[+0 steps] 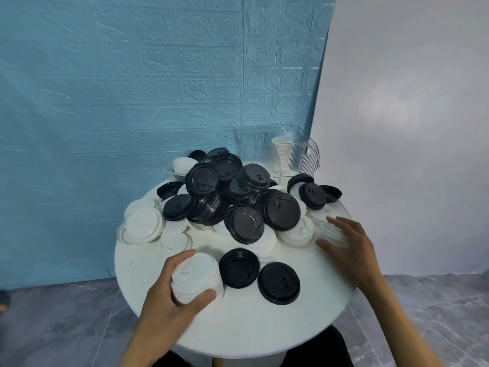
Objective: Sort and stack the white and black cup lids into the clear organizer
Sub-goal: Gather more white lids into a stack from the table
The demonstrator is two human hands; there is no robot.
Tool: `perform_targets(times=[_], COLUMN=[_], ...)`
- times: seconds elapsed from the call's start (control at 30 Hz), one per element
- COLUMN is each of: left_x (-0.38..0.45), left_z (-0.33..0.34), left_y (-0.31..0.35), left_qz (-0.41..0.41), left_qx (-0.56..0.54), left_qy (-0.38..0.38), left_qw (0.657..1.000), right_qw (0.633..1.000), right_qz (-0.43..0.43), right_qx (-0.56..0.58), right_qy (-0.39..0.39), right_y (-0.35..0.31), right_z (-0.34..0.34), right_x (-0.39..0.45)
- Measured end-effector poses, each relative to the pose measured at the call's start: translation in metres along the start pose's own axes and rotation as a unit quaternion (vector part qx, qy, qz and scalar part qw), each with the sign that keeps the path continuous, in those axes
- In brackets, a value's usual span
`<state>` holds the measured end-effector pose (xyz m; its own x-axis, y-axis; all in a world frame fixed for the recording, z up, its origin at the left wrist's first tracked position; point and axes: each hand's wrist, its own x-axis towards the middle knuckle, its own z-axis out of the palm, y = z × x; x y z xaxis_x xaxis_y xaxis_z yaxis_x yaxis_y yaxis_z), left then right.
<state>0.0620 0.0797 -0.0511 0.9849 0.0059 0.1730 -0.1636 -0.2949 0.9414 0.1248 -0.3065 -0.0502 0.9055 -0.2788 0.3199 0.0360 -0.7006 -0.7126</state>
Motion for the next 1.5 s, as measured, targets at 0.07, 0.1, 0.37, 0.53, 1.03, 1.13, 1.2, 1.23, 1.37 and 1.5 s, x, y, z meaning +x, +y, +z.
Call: perform_targets(times=[0.07, 0.1, 0.37, 0.53, 1.03, 1.13, 1.2, 1.23, 1.37, 1.5], left_x=[0.0, 0.0, 0.0, 0.0, 0.002, 0.003, 0.004, 0.004, 0.003, 0.001], left_z=[0.0, -0.001, 0.0, 0.0, -0.001, -0.001, -0.002, -0.002, 0.002, 0.003], left_y=[0.0, 0.0, 0.001, -0.002, -0.008, -0.009, -0.01, -0.011, -0.012, -0.011], left_qz=[-0.001, -0.003, -0.001, -0.002, 0.003, 0.003, 0.002, 0.001, 0.01, 0.001], left_qx=[-0.001, -0.001, 0.001, 0.01, 0.015, 0.017, 0.015, 0.015, 0.019, 0.025], left_qy=[-0.001, -0.001, -0.002, -0.003, -0.009, -0.011, -0.011, -0.01, -0.006, -0.004], left_qw=[1.0, 1.0, 1.0, 1.0, 1.0, 1.0, 1.0, 1.0, 1.0, 1.0], right_qw=[1.0, 1.0, 0.999, 0.995, 0.923, 0.923, 0.924, 0.924, 0.925, 0.923], right_qz=[-0.003, -0.008, -0.025, -0.052, -0.232, -0.232, -0.232, -0.234, -0.236, -0.221], right_qx=[-0.002, -0.006, 0.009, 0.071, 0.171, 0.145, 0.134, 0.131, 0.146, 0.184], right_qy=[-0.013, -0.017, -0.033, 0.037, -0.256, -0.272, -0.273, -0.272, -0.258, -0.255], right_y=[-0.002, -0.002, -0.002, -0.02, -0.18, -0.185, -0.187, -0.187, -0.178, -0.169], right_z=[0.0, 0.001, 0.002, -0.004, 0.098, 0.105, 0.107, 0.108, 0.114, 0.116], right_x=[-0.003, -0.005, -0.015, -0.013, -0.088, -0.086, -0.084, -0.084, -0.094, -0.101])
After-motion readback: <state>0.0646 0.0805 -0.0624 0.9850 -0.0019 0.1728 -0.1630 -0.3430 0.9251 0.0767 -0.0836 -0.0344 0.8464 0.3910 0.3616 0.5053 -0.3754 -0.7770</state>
